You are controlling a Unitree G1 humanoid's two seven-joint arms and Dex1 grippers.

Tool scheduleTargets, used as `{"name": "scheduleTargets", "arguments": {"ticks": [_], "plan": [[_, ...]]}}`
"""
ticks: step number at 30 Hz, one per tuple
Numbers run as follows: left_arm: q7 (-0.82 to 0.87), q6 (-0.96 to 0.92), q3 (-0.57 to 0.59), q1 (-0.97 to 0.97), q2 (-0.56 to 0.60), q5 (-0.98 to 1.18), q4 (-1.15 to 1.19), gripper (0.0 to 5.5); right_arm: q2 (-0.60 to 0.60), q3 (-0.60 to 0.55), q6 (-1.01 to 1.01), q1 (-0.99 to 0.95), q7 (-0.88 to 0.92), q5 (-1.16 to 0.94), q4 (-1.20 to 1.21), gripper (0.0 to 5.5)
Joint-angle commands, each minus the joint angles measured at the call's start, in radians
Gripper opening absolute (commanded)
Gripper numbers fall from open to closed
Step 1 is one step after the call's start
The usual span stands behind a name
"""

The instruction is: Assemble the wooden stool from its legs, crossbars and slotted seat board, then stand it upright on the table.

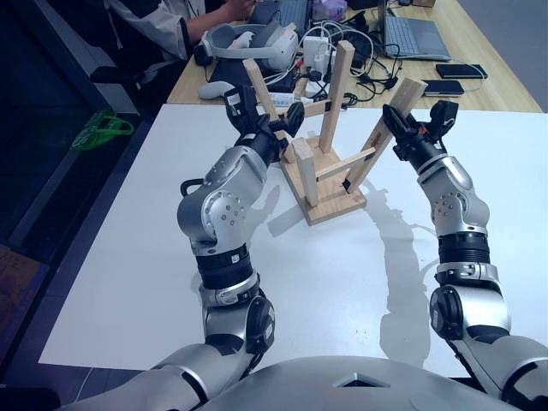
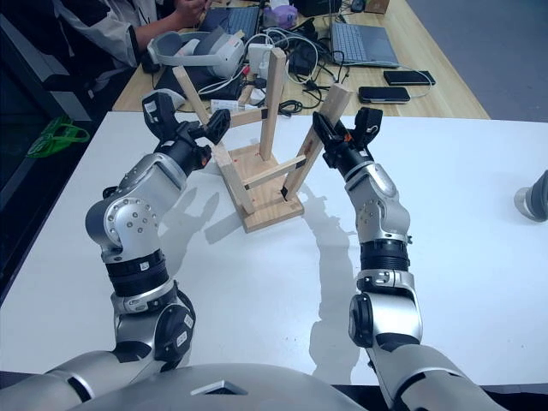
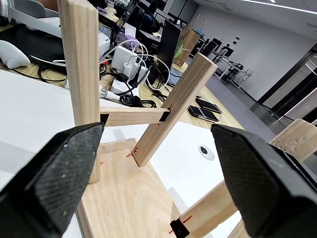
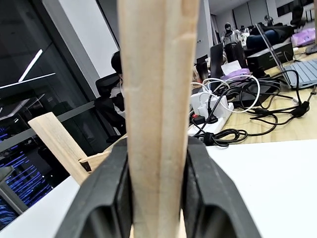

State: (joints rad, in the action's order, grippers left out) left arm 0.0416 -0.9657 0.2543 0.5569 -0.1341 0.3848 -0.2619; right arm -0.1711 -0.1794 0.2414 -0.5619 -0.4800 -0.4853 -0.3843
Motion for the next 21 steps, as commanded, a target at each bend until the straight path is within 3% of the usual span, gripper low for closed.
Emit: {"name": "scheduleTargets", "arguments": {"ticks": [1,11,21], "plan": [[0.015,0.007,-0.009,0.006,0.006,0.007,0.000,4.01,-0.001,0.035,0.031,0.093,0.023,0.048,0.045,1.00],[0.025,0.015,-0.014,0.002,0.011,0.017,-0.003,4.01,-0.016,0.009,0.099,0.169,0.090,0.014,0.171,1.00],[0.027,0.028,-0.021,0.002,0.016,0.023,0.008,4.01,-0.055,-0.051,0.227,0.235,0.048,-0.103,0.247,1.00]]}}
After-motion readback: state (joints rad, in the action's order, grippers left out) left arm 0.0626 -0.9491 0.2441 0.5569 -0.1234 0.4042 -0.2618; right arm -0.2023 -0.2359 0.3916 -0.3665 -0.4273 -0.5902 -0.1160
